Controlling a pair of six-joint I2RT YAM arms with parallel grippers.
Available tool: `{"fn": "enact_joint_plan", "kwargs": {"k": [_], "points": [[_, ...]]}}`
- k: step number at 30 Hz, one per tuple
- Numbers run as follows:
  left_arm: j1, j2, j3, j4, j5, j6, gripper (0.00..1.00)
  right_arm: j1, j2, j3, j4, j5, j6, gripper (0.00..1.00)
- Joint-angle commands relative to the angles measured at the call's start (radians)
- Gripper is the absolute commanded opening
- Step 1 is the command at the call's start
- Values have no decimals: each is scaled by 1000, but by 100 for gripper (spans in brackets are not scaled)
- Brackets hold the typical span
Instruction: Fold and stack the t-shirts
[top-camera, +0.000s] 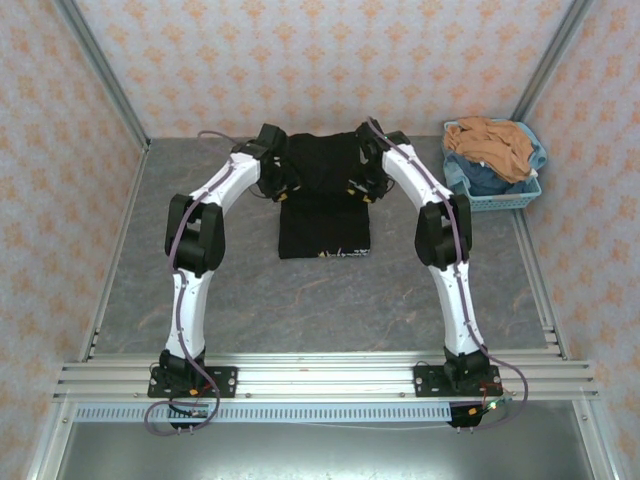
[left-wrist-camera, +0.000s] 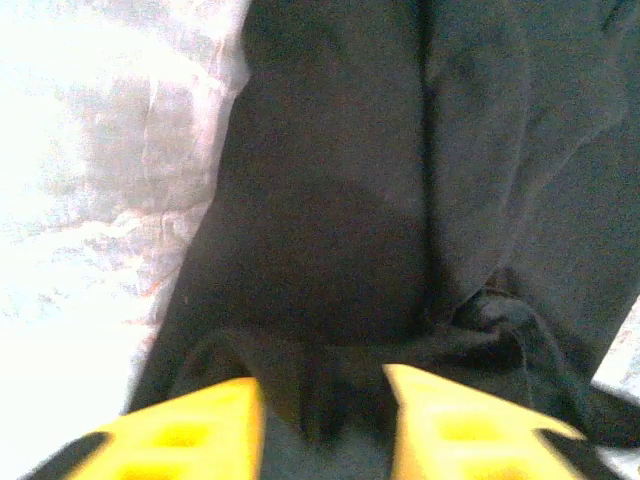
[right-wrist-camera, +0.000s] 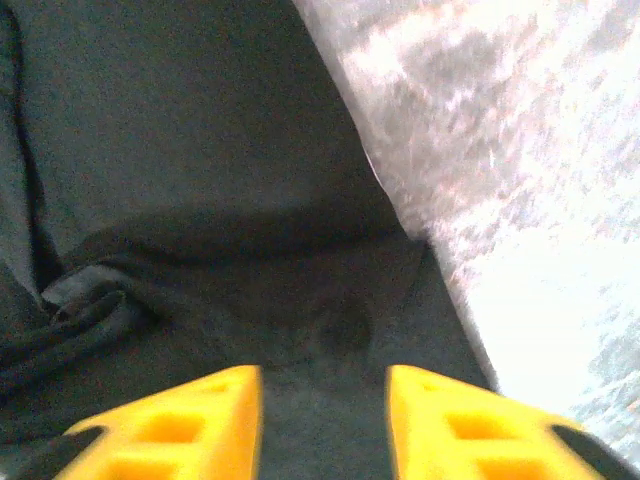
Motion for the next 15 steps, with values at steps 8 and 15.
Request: {"fn": "enact_joint_plan", "kwargs": {"k": [8,15], "points": [[16,-385,-416,119,-37,-110,52,-18,-237,-228,31,18,-35,58],[-62,-583,-858,330,67,-323,57,2,-551,-782,302,-116,101,64]]}}
